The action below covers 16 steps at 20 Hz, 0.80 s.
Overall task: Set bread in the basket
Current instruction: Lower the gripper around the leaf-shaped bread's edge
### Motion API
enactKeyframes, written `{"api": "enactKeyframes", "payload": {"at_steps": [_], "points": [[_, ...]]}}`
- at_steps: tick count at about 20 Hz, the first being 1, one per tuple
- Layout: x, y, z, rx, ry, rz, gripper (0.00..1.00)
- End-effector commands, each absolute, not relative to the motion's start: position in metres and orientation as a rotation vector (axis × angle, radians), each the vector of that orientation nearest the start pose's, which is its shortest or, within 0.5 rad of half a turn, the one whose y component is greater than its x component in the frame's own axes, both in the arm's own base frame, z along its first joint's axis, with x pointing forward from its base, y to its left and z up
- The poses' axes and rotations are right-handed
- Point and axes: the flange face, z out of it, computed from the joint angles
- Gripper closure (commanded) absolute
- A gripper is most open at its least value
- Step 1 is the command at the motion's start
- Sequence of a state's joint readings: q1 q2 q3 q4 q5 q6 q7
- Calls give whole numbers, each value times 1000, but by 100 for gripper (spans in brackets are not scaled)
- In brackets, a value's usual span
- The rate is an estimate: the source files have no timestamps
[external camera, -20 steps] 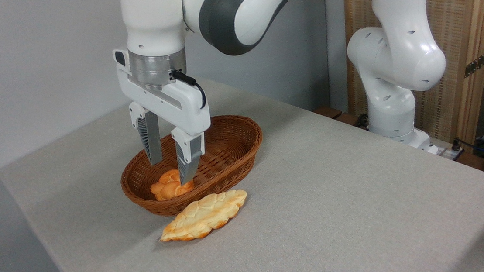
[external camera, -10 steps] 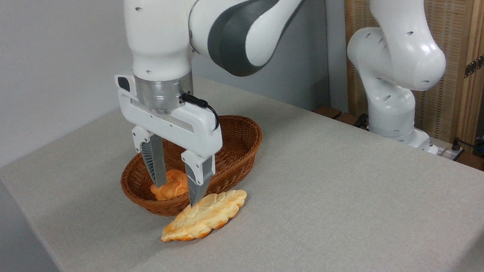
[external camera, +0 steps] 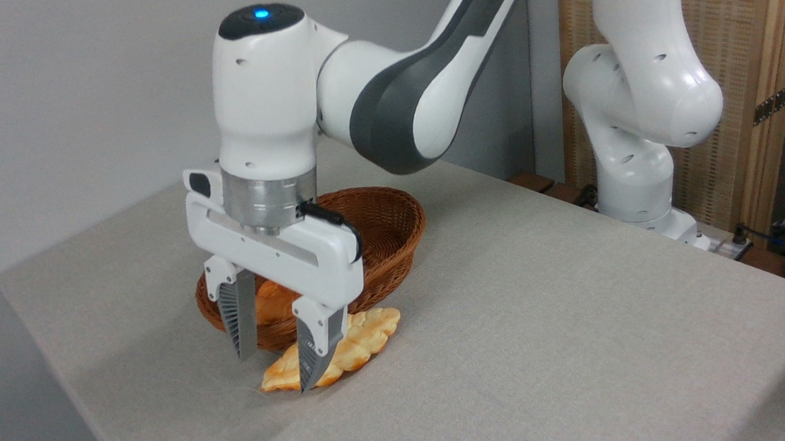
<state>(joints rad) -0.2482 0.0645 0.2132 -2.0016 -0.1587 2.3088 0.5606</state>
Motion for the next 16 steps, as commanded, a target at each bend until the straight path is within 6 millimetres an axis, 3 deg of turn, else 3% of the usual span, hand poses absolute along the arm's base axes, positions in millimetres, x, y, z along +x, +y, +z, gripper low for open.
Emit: {"api": "enactKeyframes", "payload": {"at_steps": [1,8,16], "points": [[597,-28,444,-3049,786,-449,0],[600,-42,427,-3044,828,-405,0],[600,-66,424,-3029,886,-422,0]]}}
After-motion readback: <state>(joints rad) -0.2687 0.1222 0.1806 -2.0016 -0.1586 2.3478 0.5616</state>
